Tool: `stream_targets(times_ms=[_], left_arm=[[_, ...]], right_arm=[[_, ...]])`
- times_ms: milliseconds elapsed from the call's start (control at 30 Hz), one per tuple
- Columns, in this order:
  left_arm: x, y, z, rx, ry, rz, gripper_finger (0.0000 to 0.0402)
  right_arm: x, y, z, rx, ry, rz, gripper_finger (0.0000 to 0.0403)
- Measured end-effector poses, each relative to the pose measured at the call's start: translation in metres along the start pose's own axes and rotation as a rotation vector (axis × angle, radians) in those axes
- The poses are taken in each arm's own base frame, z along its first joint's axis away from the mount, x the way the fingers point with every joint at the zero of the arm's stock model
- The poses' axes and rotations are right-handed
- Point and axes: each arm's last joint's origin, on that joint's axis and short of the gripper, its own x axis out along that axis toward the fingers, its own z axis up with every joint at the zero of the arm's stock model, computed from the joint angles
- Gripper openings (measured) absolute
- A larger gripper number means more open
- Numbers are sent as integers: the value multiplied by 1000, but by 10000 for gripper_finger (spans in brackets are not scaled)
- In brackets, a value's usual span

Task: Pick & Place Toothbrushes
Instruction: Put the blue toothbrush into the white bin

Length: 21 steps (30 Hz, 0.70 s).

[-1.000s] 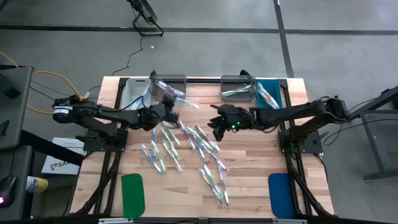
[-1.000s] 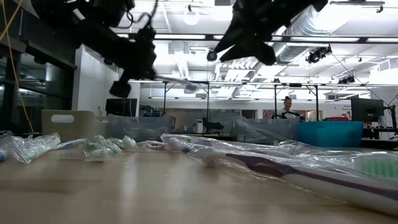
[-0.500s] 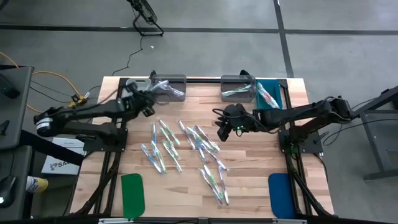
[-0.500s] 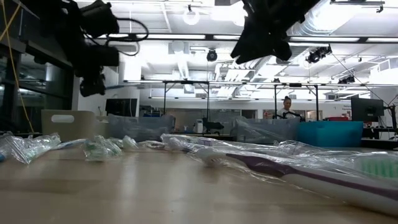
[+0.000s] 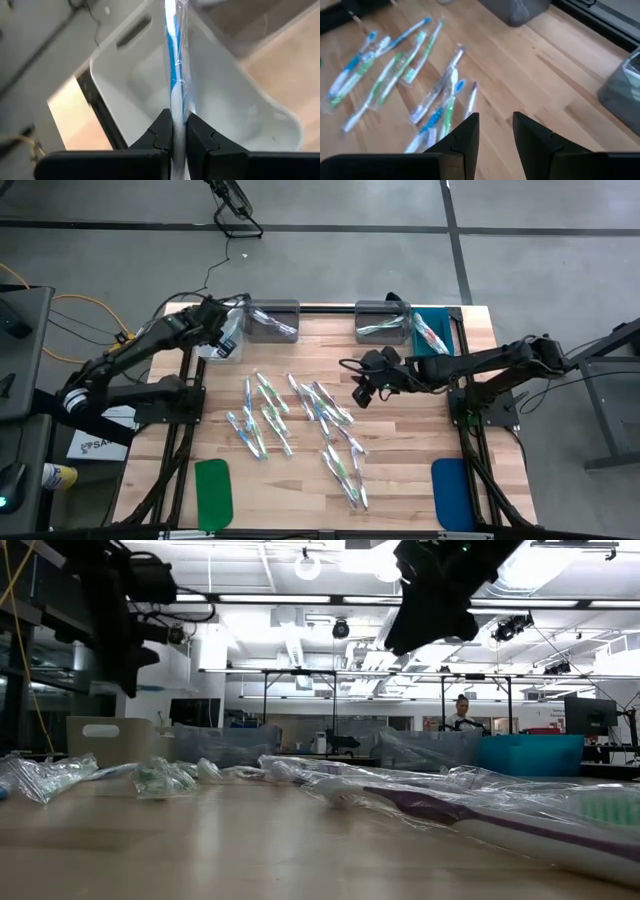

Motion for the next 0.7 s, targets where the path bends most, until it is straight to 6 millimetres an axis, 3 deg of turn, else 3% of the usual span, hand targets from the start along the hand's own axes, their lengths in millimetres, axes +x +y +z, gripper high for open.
stream_targets(times_ms=[333, 700], left_arm=[[5, 4, -3, -73, 57, -21, 22], [26, -4, 4, -49, 134, -10, 22]], right_arm=[[-6, 7, -11, -35, -5, -73, 111], [-17, 20, -28, -15, 10, -91, 111]])
